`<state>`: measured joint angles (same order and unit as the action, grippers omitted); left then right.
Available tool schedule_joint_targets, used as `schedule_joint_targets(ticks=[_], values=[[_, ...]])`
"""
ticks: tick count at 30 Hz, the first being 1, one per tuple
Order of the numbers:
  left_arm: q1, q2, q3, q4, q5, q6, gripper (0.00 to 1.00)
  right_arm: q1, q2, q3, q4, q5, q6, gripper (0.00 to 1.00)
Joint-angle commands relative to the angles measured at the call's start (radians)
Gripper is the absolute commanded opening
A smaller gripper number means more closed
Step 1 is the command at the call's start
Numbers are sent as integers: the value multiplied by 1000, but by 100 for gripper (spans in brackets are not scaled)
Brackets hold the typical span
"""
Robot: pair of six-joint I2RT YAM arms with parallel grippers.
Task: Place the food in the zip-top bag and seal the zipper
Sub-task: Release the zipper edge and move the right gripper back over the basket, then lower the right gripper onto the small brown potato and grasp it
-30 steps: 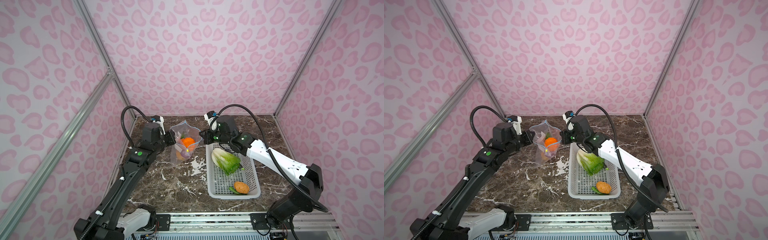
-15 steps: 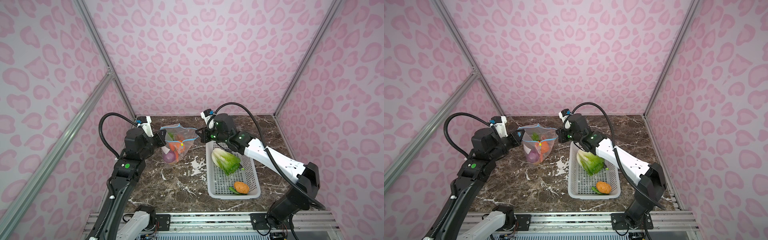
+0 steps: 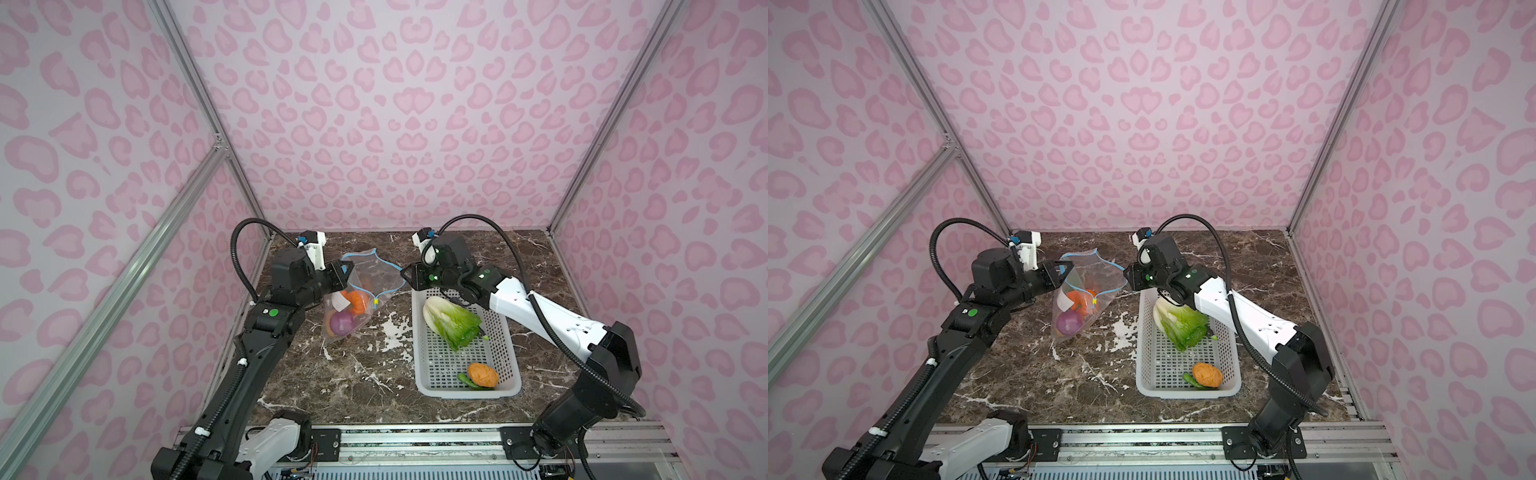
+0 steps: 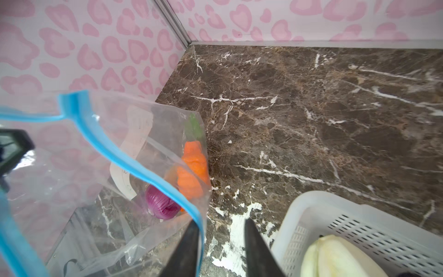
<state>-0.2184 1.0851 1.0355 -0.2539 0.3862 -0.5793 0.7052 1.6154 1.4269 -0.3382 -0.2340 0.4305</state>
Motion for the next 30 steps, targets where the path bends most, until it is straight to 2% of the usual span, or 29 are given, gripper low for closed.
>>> schedule_joint_targets(ticks=[1, 7, 17, 19, 20, 25, 30], values=[[-18, 27, -7, 41, -2, 4, 2, 0, -35, -1, -101, 58, -64, 57], [-60, 65, -18, 41, -23, 7, 2, 0, -145, -67, -330, 176, -118, 70], [-131, 133, -34, 49, -23, -17, 2, 4, -362, -341, -572, 221, 14, 73], [-139, 143, -38, 52, -23, -26, 2, 7, -389, -385, -595, 214, 52, 79], [-144, 147, -40, 53, -23, -28, 2, 13, -400, -409, -603, 211, 71, 87], [-150, 153, -38, 48, -29, -27, 2, 54, -414, -499, -617, 217, 138, 89], [-152, 148, -37, 43, -45, -21, 2, 78, -359, -525, -652, 269, 169, 89]])
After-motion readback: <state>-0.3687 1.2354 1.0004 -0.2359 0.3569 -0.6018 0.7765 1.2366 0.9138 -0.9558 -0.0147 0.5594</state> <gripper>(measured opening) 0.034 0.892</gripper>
